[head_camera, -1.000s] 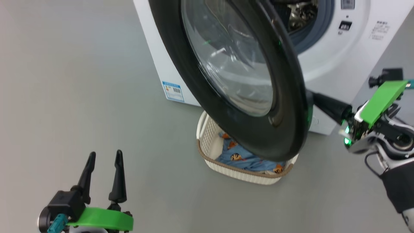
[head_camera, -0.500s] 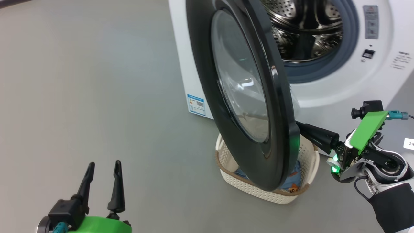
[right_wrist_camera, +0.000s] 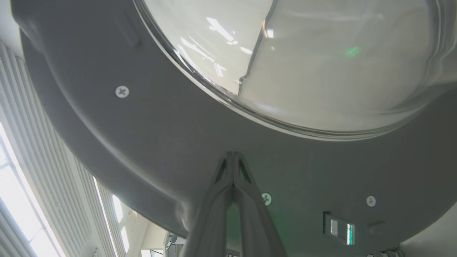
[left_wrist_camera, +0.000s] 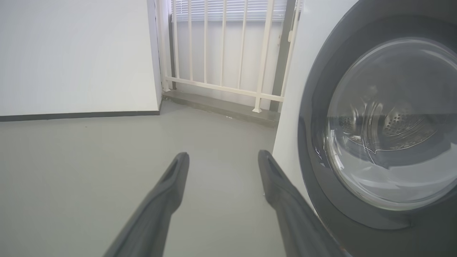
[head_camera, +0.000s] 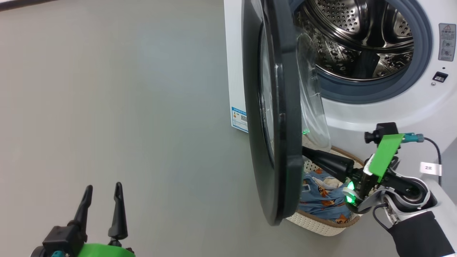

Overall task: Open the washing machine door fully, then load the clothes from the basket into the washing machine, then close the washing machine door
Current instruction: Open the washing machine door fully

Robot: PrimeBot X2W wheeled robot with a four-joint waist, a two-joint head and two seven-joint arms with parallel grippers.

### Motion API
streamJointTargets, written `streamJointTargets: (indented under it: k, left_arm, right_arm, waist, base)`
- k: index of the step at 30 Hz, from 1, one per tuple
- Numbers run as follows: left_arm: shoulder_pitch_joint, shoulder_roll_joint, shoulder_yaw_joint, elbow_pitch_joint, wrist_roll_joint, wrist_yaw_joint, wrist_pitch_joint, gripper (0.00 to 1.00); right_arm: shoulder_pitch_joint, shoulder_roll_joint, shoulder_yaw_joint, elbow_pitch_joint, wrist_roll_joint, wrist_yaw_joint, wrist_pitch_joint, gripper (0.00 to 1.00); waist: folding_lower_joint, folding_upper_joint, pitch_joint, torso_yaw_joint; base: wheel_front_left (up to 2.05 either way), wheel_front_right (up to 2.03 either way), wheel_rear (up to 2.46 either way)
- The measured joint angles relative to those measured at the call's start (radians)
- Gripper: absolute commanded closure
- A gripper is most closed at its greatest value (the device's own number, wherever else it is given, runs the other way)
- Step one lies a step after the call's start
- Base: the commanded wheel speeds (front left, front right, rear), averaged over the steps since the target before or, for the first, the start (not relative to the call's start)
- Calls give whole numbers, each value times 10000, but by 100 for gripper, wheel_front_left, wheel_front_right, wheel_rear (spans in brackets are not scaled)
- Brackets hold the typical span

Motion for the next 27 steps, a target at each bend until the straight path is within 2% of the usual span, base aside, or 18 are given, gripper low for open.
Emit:
streamJointTargets:
  k: [11,25,26,27]
  left_arm:
    - [0,-6,128,-107,115,0,0,0]
    - [-2,25,-268,19,117,0,0,0]
    - [-2,35,-286,19,115,0,0,0]
    - [-2,44,-293,19,115,0,0,0]
  right_arm:
    - [-30,263,-115,113,-464,0,230,100]
    - [146,303,-658,-251,-694,0,203,100]
    - [209,311,-679,-299,-719,0,194,90]
    - [242,318,-696,-326,-809,0,155,75]
  waist:
    - [0,0,36,6]
    - [0,0,-247,-219]
    - [0,1,-258,-280]
    - [0,0,-265,-345]
  base:
    - [0,0,0]
    - [0,0,0]
    - [0,0,0]
    - [0,0,0]
